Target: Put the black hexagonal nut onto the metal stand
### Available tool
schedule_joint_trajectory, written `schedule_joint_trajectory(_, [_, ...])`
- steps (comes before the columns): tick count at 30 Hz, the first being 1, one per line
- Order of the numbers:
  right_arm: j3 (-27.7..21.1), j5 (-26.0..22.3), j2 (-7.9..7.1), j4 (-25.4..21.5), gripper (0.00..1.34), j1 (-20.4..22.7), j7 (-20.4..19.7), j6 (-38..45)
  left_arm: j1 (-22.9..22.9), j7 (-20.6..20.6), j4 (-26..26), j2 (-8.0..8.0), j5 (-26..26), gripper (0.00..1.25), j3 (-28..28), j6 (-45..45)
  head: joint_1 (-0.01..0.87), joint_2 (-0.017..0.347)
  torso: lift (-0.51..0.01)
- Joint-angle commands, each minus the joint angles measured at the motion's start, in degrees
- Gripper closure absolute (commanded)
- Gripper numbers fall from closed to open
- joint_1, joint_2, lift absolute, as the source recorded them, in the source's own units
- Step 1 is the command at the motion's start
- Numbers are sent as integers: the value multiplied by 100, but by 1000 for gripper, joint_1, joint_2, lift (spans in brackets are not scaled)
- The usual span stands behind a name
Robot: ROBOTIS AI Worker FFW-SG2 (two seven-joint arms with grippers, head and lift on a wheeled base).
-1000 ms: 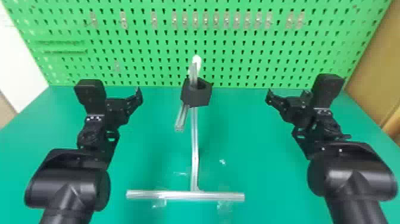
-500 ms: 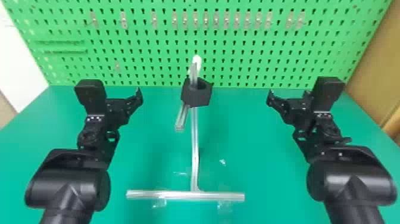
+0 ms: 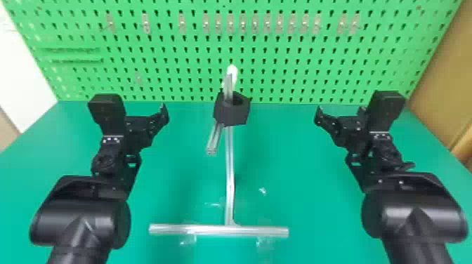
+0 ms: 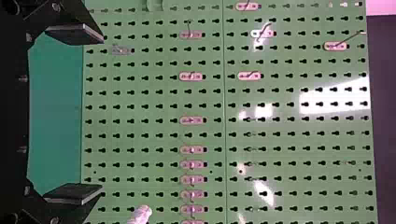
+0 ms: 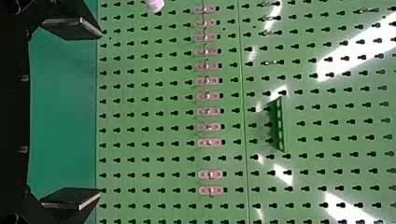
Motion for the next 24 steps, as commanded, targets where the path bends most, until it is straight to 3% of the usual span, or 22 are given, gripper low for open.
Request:
schedule_joint_trajectory(1, [1, -1, 5, 0, 113, 5, 0, -6, 0, 0, -8, -7, 9, 154, 8, 0, 693, 81, -1])
schedule_joint_trajectory(24, [10, -10, 5, -9, 116, 5, -17, 3, 0, 0, 1, -15, 0, 156, 17, -9, 693, 81, -1])
